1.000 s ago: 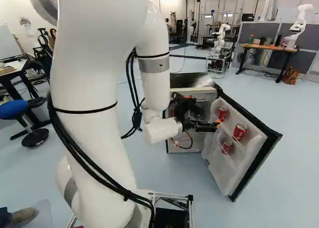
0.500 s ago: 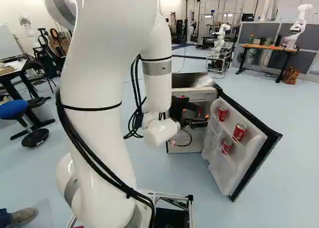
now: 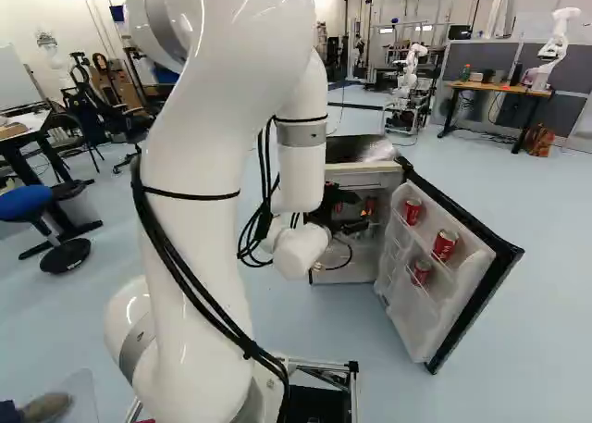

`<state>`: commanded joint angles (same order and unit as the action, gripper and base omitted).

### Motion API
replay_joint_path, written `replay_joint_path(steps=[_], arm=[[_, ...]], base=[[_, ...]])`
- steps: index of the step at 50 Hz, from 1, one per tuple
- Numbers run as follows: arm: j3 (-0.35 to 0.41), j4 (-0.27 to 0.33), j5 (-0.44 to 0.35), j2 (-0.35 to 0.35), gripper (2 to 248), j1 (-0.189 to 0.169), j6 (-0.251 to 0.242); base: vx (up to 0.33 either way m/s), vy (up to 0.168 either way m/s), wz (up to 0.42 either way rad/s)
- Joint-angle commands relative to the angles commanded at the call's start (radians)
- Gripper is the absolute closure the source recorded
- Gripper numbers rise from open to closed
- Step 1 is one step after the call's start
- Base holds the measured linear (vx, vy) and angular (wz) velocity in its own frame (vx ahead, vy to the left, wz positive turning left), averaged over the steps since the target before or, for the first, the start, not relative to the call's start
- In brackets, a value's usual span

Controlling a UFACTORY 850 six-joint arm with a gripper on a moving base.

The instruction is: Grab a drink from the fridge

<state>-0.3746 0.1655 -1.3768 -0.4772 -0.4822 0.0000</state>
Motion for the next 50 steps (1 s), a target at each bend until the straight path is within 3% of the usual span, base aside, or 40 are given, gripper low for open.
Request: replay_joint_path(steps=[11,33,50], arm=[[-0.038,0.04,0.0,-0.055,3,-0.004,0.0],[-0.129,0.043,0.0,-0.169,3,-0.008,0.0],[-0.215,0.043,0.0,-0.262,3,0.008,0.0]], base=[[0.0,0.0,0.0],[0.0,0.0,0.0],[0.0,0.0,0.0]])
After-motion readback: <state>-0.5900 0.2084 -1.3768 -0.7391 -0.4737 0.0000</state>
